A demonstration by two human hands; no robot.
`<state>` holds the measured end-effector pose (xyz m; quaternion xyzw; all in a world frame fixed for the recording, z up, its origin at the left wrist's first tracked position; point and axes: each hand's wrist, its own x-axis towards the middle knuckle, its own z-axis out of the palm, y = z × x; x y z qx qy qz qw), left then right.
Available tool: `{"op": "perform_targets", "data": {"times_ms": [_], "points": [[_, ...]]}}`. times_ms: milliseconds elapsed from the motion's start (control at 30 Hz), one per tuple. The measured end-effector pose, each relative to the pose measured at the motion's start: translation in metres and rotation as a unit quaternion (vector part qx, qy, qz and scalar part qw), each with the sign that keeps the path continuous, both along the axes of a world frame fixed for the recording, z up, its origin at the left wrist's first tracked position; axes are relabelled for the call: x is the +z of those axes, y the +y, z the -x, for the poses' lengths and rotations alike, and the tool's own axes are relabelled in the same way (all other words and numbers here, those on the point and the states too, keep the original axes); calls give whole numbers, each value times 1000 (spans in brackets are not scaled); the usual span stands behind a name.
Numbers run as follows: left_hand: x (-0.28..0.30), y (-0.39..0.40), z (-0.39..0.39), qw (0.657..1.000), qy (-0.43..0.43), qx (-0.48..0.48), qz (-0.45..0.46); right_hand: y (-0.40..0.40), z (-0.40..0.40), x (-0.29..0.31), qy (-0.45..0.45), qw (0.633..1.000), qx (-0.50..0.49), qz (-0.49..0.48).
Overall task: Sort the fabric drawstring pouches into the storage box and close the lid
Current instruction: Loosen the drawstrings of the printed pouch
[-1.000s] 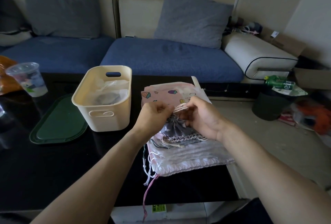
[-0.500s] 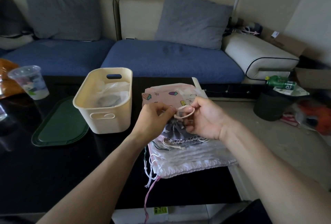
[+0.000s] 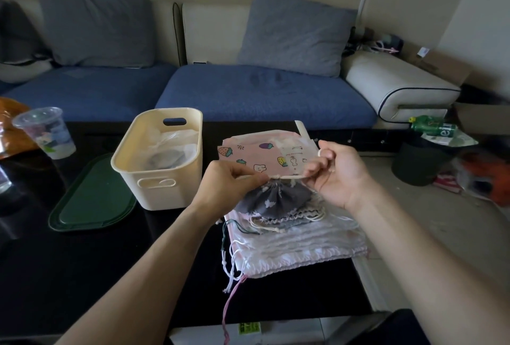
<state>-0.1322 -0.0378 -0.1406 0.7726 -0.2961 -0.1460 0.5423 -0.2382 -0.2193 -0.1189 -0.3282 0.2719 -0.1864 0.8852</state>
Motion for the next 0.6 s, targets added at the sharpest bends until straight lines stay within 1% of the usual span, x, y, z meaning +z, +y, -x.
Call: {"op": "perform_targets", "data": {"times_ms": [67,133,267,300,400,433,467,500,567,600], "points": [[1,1,-2,1000,-13,14,-7,3,-3,2,17,999,-16,40],[1,3,-4,1000,-7,18,-8,7,-5,5,33,996,-16,86],[1,1,0,999,-6,21,-32,16,-10,0,93,966,1,241],[1,0,1,999,13,19,-40,17,-10,-1,107,955,18,276],[0,-4,6,992,111,-10,-56,19,-9,-3,148,920,75,355],[0,-6,7,989,134,-23,-58,20,-8,-3,159,906,94,381],[0,-6,9,987,143,-33,-65,21,-6,-2,173,885,114,418],[0,-7,10,986,141,-43,-75,21,-4,-2,194,853,133,466],[2,-6,13,985,126,-58,-100,22,-2,-2,243,776,158,560],[3,-7,14,985,119,-61,-113,21,-1,-3,258,750,161,588]]}}
